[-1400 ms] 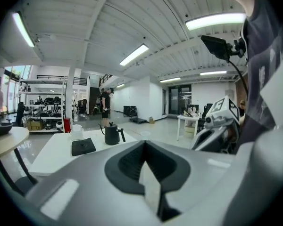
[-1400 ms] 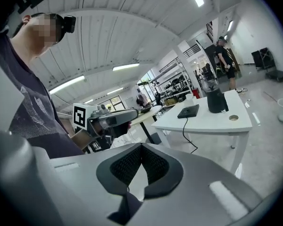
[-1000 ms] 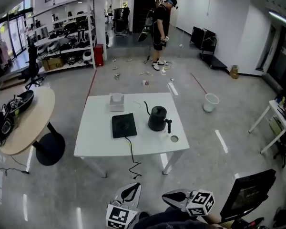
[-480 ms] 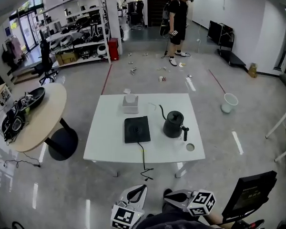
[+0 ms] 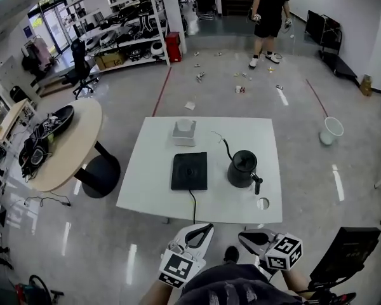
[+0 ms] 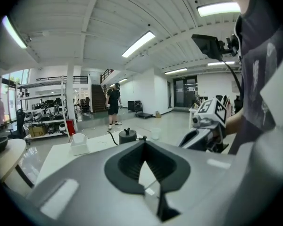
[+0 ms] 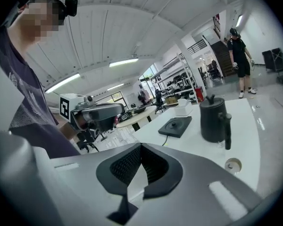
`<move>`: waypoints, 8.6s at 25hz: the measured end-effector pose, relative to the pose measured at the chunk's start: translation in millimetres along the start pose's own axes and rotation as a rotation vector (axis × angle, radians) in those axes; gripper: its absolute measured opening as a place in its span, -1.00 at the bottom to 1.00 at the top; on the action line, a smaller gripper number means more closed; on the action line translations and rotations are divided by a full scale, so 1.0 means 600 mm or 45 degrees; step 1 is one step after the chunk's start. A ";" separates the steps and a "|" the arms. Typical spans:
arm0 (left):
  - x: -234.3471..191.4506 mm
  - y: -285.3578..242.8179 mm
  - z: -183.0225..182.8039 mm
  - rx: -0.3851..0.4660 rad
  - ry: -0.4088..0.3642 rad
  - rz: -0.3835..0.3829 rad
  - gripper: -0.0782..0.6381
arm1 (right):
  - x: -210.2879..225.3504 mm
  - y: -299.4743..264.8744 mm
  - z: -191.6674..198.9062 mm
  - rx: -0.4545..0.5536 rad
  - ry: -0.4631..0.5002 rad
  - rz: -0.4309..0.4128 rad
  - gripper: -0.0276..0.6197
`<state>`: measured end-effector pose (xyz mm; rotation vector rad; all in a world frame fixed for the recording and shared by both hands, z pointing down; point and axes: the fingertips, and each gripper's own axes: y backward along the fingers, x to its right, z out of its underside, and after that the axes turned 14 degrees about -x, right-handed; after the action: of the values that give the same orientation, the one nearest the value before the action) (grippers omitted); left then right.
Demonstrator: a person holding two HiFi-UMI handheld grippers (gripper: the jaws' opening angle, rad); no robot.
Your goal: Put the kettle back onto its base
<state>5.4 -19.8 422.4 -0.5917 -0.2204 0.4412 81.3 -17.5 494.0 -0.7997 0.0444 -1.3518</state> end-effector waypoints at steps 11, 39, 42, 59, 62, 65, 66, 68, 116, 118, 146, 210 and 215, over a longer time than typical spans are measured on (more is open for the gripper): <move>-0.057 -0.121 -0.046 -0.050 0.011 -0.050 -0.79 | 0.220 0.029 -0.046 -0.024 -0.030 0.215 -0.91; -0.231 -0.201 -0.068 -0.036 -0.099 0.238 -0.79 | 0.389 -0.002 -0.047 -0.196 -0.289 0.835 -0.08; -0.235 -0.202 -0.060 -0.048 -0.090 0.225 -0.79 | 0.422 -0.026 -0.035 -0.265 -0.233 0.851 -0.05; -0.237 -0.185 -0.006 -0.148 0.014 0.077 -0.79 | 0.475 -0.108 -0.022 -0.317 -0.148 0.702 -0.62; -0.226 -0.186 0.001 -0.162 0.014 0.095 -0.79 | 0.475 -0.109 -0.019 -0.316 -0.169 0.683 -0.61; -0.217 -0.187 -0.003 -0.153 -0.006 0.109 -0.78 | 0.475 -0.114 -0.016 -0.339 -0.153 0.704 -0.64; -0.214 -0.187 -0.006 -0.145 -0.015 0.112 -0.78 | 0.474 -0.114 -0.016 -0.349 -0.140 0.712 -0.65; -0.211 -0.189 -0.010 -0.133 -0.030 0.121 -0.79 | 0.474 -0.115 -0.017 -0.355 -0.122 0.717 -0.66; -0.304 -0.150 0.023 -0.154 0.165 -0.089 -0.78 | 0.363 -0.078 -0.357 0.113 0.160 0.439 -0.72; -0.313 -0.142 0.031 -0.157 0.181 -0.110 -0.79 | 0.344 -0.095 -0.377 0.138 0.179 0.377 -0.72; -0.417 -0.081 0.142 -0.186 0.393 -0.221 -0.78 | 0.267 -0.363 -0.422 0.075 0.198 0.107 -0.71; -0.371 -0.138 0.083 -0.217 0.170 -0.133 -0.78 | 0.317 -0.302 -0.268 -0.036 0.229 0.271 0.26; -0.354 -0.151 0.053 -0.203 0.125 -0.110 -0.78 | 0.313 -0.245 -0.284 0.049 0.197 0.292 0.26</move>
<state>-162.0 -169.1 484.5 -0.7555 -0.1878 0.3120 -73.9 -264.4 522.9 -0.6359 0.2242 -1.1904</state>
